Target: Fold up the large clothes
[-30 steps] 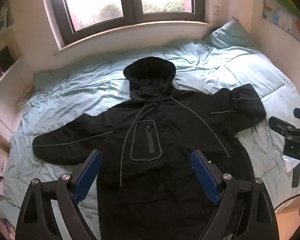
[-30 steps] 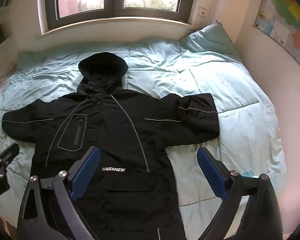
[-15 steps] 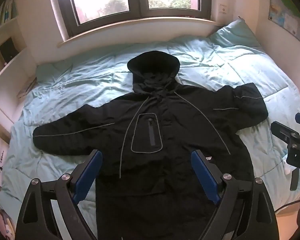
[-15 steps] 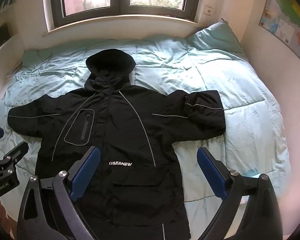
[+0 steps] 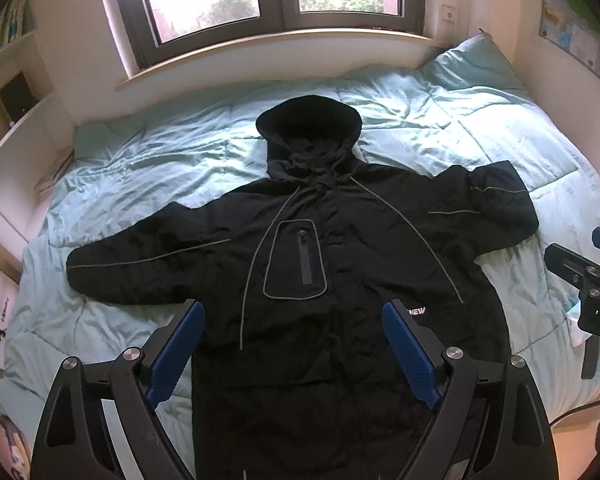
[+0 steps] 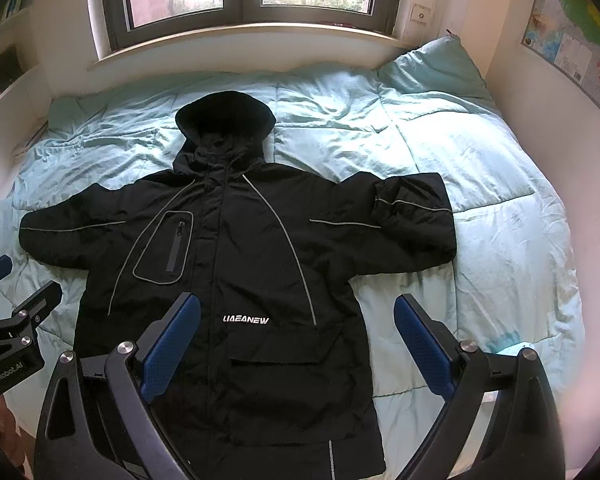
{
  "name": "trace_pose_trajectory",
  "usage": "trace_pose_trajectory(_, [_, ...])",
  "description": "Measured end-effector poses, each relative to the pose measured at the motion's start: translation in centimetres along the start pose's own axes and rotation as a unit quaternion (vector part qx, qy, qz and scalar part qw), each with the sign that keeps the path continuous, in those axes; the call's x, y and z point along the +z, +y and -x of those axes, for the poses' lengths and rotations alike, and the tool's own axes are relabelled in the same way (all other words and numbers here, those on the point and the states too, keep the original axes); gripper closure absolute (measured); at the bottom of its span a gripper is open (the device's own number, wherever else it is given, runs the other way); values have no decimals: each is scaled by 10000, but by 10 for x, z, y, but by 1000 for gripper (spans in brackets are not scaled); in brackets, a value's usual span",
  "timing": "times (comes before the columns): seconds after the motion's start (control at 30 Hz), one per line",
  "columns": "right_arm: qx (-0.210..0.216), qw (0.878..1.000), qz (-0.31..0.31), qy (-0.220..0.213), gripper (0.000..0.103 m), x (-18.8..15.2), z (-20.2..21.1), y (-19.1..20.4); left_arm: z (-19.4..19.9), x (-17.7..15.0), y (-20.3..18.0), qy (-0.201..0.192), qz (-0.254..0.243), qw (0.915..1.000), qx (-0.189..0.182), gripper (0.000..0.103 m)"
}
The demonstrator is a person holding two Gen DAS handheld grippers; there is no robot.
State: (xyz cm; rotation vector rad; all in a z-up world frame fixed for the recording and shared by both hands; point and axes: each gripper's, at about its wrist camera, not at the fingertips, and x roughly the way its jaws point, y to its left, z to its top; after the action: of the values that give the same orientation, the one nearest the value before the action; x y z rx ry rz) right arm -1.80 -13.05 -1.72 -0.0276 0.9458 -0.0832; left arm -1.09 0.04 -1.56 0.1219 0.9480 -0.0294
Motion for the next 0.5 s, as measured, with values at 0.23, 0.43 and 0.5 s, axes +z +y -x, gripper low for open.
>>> trace_pose_trajectory(0.23, [41,10000,25,31,5,-1,-2,6,-1,0,5,56,84,9999,106,12])
trace_pose_trajectory(0.43, [53,10000,42,53,5,-1,-4,7,-8,-2,6,-10,-68,9993,376,12])
trace_pose_trajectory(0.5, [45,10000,31,66,5,-1,-5,7,-8,-1,4,-40,-123,9992,381,12])
